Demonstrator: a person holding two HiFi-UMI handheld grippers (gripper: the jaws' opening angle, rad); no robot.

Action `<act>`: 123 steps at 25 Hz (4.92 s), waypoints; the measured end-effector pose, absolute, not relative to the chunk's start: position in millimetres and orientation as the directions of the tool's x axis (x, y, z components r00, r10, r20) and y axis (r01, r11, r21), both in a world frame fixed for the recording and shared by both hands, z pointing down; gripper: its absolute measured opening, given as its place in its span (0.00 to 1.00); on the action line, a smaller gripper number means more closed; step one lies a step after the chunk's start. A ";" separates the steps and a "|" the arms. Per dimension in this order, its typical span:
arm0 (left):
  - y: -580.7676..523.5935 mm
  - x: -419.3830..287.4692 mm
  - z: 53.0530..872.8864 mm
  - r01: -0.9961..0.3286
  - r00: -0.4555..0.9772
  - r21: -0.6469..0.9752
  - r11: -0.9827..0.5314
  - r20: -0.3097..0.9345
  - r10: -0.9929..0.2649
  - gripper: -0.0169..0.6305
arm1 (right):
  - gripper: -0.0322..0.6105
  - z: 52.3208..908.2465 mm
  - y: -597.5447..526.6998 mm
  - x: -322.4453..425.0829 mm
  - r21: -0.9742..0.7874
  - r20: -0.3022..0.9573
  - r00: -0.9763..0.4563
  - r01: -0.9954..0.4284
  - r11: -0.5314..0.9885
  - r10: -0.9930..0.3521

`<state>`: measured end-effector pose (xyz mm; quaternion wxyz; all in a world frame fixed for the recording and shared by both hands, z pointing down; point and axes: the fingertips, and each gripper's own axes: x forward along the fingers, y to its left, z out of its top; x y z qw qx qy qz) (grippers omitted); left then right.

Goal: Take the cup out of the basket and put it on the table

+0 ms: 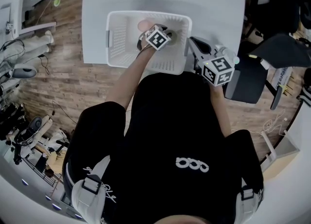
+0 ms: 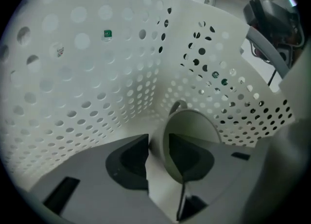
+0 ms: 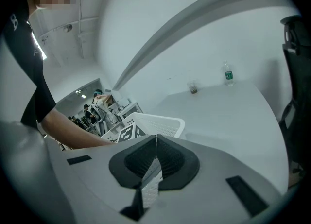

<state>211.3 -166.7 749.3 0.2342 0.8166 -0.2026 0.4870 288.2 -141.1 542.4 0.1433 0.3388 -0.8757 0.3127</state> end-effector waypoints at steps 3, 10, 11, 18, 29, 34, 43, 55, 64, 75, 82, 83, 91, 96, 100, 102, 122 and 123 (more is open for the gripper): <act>-170.7 216.3 755.2 -0.552 0.450 0.186 -0.813 0.887 -0.103 0.23 | 0.09 544.0 -140.8 290.8 -0.449 0.469 -0.725 -0.687 0.571 -0.504; -175.1 215.3 767.7 -0.555 0.389 0.150 -0.818 0.916 -0.096 0.16 | 0.09 544.9 -137.2 293.9 -0.446 0.479 -0.718 -0.695 0.564 -0.505; -175.3 216.1 767.7 -0.553 0.382 0.146 -0.820 0.919 -0.094 0.16 | 0.09 545.0 -136.6 295.0 -0.446 0.481 -0.716 -0.696 0.562 -0.506; -177.0 215.8 764.8 -0.532 0.350 0.098 -0.841 0.930 -0.113 0.13 | 0.09 545.5 -131.8 299.3 -0.444 0.485 -0.707 -0.706 0.551 -0.515; -181.6 209.2 744.1 -0.559 0.372 0.090 -0.824 0.915 -0.152 0.09 | 0.09 541.8 -122.8 305.1 -0.437 0.479 -0.694 -0.720 0.540 -0.537; -182.4 203.5 711.1 -0.588 0.385 0.055 -0.807 0.896 -0.220 0.09 | 0.09 537.9 -120.2 310.3 -0.429 0.464 -0.695 -0.719 0.547 -0.550; -177.1 180.0 608.1 -0.696 0.457 0.022 -0.718 0.785 -0.418 0.09 | 0.09 519.2 -109.9 307.2 -0.402 0.423 -0.710 -0.703 0.586 -0.563; -131.4 156.6 496.5 -0.808 0.505 0.047 -0.587 0.570 -0.649 0.09 | 0.09 487.3 -74.6 308.0 -0.356 0.361 -0.720 -0.694 0.625 -0.593; -111.7 147.8 486.3 -0.817 0.512 0.065 -0.573 0.538 -0.669 0.09 | 0.09 487.5 -48.6 310.3 -0.357 0.359 -0.711 -0.703 0.615 -0.604; -95.3 129.7 468.7 -0.830 0.509 0.083 -0.551 0.515 -0.689 0.09 | 0.09 478.3 -35.2 296.6 -0.391 0.317 -0.730 -0.682 0.618 -0.605; -97.5 87.0 459.8 -0.832 0.524 0.113 -0.543 0.483 -0.702 0.09 | 0.09 474.1 -37.5 254.4 -0.387 0.320 -0.742 -0.670 0.633 -0.589; -98.7 79.8 458.4 -0.829 0.530 0.116 -0.547 0.478 -0.701 0.09 | 0.09 473.3 -38.8 246.2 -0.383 0.323 -0.742 -0.670 0.635 -0.588; -122.1 0.7 446.1 -0.776 0.608 0.146 -0.614 0.432 -0.666 0.09 | 0.09 465.1 -67.4 162.8 -0.343 0.343 -0.697 -0.717 0.606 -0.630; -131.5 -55.3 439.8 -0.735 0.654 0.151 -0.661 0.419 -0.630 0.09 | 0.09 457.1 -74.4 94.5 -0.333 0.339 -0.672 -0.741 0.584 -0.659; -142.3 -99.0 445.2 -0.726 0.661 0.148 -0.671 0.418 -0.623 0.09 | 0.09 463.4 -82.6 47.6 -0.339 0.338 -0.666 -0.745 0.574 -0.665; -144.8 -121.1 449.8 -0.727 0.661 0.152 -0.670 0.418 -0.623 0.09 | 0.09 467.2 -85.8 25.5 -0.341 0.334 -0.665 -0.746 0.572 -0.669; -154.6 -229.0 486.6 -0.734 0.654 0.181 -0.654 0.448 -0.610 0.09 | 0.09 478.0 -93.6 -71.6 -0.335 0.338 -0.639 -0.768 0.546 -0.691; -155.0 -230.3 489.3 -0.737 0.650 0.181 -0.651 0.453 -0.610 0.09 | 0.09 477.7 -94.0 -72.6 -0.334 0.339 -0.639 -0.768 0.546 -0.690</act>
